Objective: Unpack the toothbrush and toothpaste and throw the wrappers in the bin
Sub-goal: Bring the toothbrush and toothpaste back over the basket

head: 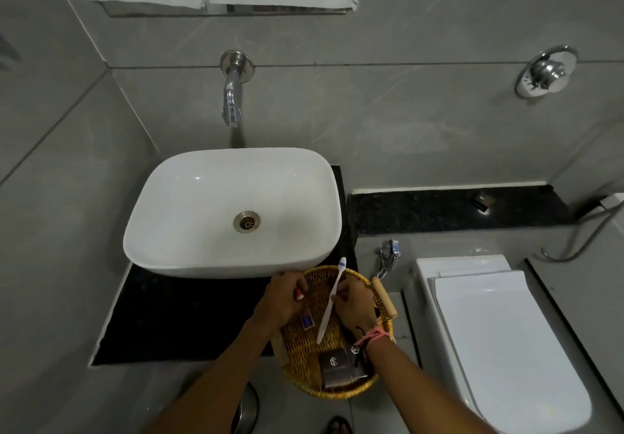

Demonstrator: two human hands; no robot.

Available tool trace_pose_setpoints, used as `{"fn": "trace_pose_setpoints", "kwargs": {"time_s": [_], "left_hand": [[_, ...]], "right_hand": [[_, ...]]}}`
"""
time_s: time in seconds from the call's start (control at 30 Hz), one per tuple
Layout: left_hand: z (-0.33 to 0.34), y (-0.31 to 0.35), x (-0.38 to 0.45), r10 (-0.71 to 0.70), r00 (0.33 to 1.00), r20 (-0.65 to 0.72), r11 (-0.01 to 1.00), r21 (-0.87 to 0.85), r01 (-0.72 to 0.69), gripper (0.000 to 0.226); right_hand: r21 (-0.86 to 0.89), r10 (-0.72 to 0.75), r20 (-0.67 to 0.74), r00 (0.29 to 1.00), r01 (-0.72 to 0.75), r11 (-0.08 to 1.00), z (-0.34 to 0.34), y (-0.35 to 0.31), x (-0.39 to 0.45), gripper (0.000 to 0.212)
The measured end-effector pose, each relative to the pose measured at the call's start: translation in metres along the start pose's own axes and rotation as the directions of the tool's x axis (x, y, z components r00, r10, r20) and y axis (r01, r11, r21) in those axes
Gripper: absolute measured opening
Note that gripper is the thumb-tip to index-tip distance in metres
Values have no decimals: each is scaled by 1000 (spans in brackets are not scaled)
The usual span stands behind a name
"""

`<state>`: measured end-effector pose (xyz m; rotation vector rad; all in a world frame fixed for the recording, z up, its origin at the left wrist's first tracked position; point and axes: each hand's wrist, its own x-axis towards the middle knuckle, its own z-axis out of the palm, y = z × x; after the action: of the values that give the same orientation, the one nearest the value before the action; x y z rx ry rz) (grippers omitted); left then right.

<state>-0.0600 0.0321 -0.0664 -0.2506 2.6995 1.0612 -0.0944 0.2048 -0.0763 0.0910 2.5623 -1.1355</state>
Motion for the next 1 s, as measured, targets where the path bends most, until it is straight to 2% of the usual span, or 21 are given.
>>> {"fn": "trace_pose_setpoints", "kwargs": {"time_s": [0.2,0.43,0.6,1.0], "left_hand": [[8,3,4,81,997,3,996,44,-81,28],[12,5,11,190,976,106,943,256,-211,22],[18,1,7,243,962,125,899,343,-272,15],[16,-9,13,300,942,154,881,333,-335,28]], "right_hand": [[-27,-12,-20,1000,11,1000,-1,-6,0,13],[-61,-19,-17,1000,18,998,-3,-10,6,11],[-34,-34,1,999,34,999,-3,-6,8,11],[-42,-69,10,998,69,997,-6,-6,6,10]]}}
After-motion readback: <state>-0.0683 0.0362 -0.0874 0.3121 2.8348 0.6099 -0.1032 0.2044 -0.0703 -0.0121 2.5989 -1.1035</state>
